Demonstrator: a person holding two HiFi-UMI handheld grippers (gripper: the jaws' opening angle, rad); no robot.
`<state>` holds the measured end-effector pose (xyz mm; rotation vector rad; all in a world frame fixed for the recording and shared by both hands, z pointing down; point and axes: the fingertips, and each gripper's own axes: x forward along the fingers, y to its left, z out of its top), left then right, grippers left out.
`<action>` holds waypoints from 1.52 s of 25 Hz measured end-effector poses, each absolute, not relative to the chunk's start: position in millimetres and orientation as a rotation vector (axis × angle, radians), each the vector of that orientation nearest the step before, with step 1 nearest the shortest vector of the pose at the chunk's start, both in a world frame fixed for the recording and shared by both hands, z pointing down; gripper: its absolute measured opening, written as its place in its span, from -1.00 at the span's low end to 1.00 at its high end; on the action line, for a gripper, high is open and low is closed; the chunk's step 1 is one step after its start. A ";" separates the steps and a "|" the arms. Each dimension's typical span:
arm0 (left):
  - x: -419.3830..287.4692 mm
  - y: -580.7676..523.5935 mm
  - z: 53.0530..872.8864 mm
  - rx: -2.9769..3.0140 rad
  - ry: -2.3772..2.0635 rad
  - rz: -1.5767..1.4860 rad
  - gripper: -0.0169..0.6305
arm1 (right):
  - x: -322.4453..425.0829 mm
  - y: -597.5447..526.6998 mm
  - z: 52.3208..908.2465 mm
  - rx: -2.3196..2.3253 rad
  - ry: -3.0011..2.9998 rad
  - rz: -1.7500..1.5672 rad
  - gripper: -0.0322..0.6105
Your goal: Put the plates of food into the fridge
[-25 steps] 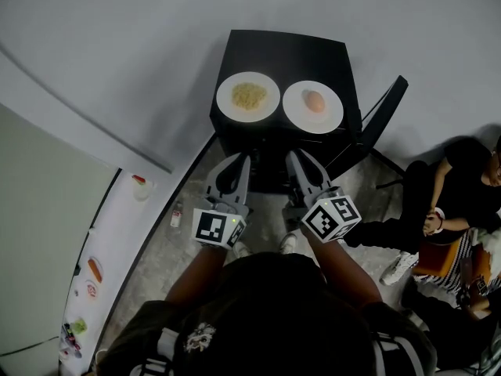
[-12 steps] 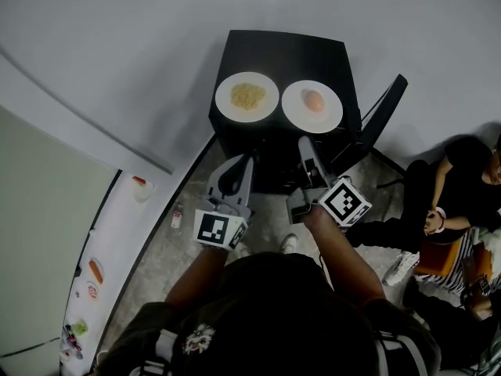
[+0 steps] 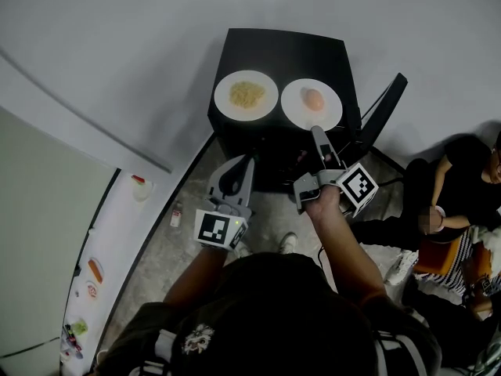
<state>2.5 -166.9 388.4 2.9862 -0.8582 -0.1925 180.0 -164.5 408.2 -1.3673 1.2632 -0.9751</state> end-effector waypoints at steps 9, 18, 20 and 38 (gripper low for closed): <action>0.8 -173.6 395.0 2.975 -0.838 -0.191 -0.85 | 191.4 -176.7 416.0 -1.316 1.110 -1.022 -0.54; -0.1 -169.9 386.2 2.966 -0.815 -0.244 -0.85 | 191.6 -173.7 415.7 -1.309 1.063 -1.018 -0.73; -0.8 -169.6 384.2 2.966 -0.816 -0.261 -0.85 | 191.7 -173.1 415.2 -1.306 1.058 -1.014 -0.74; 1.6 -195.4 404.1 2.946 -0.845 -0.194 -0.85 | 182.6 -171.1 412.9 -1.285 1.136 -1.045 -0.79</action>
